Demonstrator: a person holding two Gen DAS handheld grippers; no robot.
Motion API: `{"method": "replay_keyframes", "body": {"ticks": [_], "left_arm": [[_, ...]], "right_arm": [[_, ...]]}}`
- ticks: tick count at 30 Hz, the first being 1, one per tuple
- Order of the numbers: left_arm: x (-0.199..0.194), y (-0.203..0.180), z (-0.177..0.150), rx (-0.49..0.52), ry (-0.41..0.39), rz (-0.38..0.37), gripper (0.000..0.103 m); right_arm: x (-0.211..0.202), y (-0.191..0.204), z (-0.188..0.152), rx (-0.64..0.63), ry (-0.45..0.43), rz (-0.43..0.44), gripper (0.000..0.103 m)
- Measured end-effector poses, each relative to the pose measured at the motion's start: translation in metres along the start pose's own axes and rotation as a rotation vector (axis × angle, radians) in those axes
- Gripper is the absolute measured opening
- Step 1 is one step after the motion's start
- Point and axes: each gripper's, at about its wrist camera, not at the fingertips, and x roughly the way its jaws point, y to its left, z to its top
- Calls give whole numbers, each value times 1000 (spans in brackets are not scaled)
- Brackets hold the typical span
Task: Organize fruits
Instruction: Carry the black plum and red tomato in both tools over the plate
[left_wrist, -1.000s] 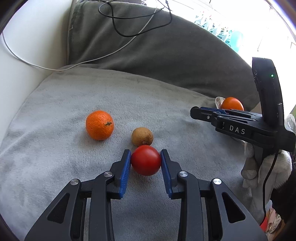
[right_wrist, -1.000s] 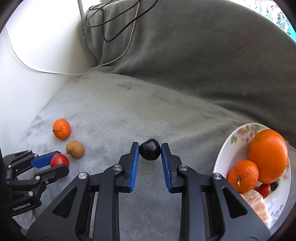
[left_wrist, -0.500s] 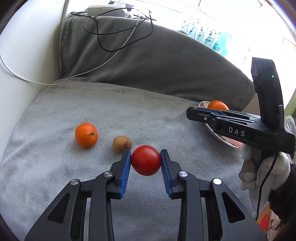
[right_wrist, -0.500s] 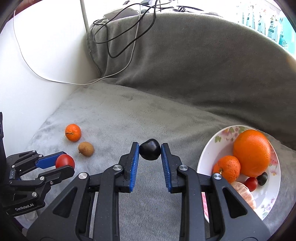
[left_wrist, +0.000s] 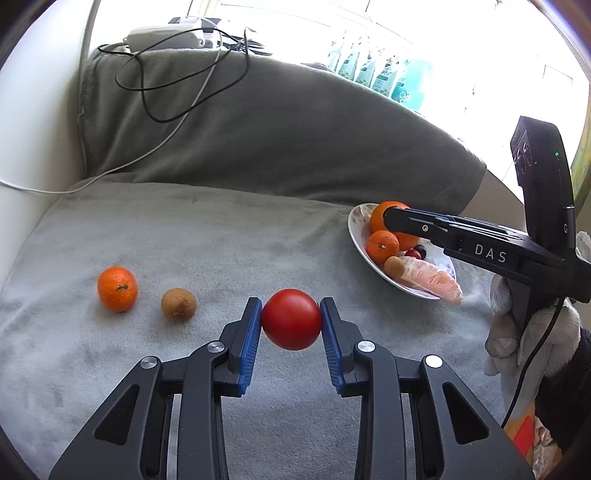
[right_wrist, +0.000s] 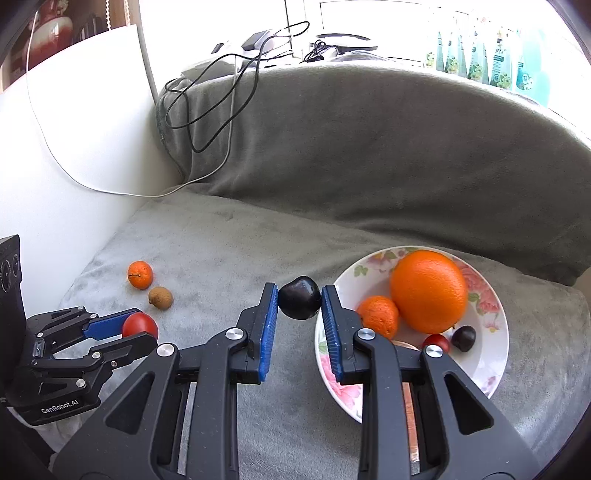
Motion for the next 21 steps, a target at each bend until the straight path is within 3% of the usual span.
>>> {"method": "replay_keyframes", "body": {"ticks": [21], "left_arm": [[34,-73,18,88,20,-117,30]], "right_arm": [[-32,-89,-8,120,-42,-106,25]]}}
